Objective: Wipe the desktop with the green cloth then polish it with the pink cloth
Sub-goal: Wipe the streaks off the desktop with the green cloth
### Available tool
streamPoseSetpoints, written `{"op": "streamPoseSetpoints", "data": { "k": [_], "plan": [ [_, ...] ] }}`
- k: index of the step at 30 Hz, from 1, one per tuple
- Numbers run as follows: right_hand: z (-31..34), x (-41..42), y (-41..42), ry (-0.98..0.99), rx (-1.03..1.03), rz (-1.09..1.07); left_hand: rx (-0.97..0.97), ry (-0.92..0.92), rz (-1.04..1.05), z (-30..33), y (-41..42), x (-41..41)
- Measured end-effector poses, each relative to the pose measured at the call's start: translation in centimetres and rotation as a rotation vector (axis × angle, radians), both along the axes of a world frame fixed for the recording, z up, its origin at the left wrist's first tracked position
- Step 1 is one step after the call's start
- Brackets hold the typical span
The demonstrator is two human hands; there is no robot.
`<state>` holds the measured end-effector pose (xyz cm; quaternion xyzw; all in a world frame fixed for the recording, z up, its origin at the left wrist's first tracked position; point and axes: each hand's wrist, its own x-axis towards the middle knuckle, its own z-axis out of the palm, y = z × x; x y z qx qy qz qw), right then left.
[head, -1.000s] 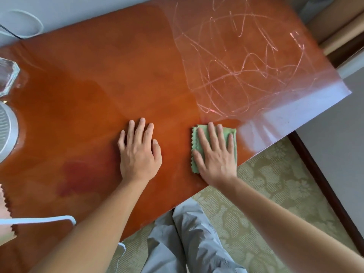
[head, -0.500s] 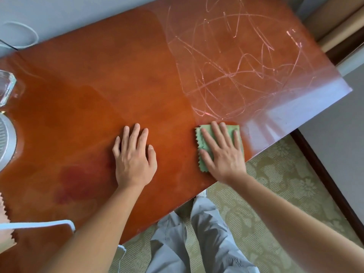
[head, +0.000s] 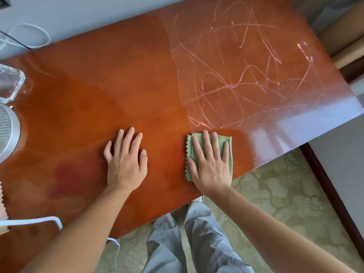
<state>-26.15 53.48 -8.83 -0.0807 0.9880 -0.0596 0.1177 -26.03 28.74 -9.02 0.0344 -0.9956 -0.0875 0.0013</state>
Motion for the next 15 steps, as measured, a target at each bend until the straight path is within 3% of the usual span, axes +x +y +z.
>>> {"op": "streamPoseSetpoints", "data": {
  "k": [8, 15],
  "plan": [
    [-0.6, -1.9, 1.6, 0.037, -0.025, 0.106, 0.010, -0.050, -0.005, 0.8, 5.0, -5.5],
    [-0.8, -10.5, 1.1, 0.076, -0.026, 0.133, -0.016, -0.008, 0.046, -0.6, 7.1, -6.9]
  ]
}}
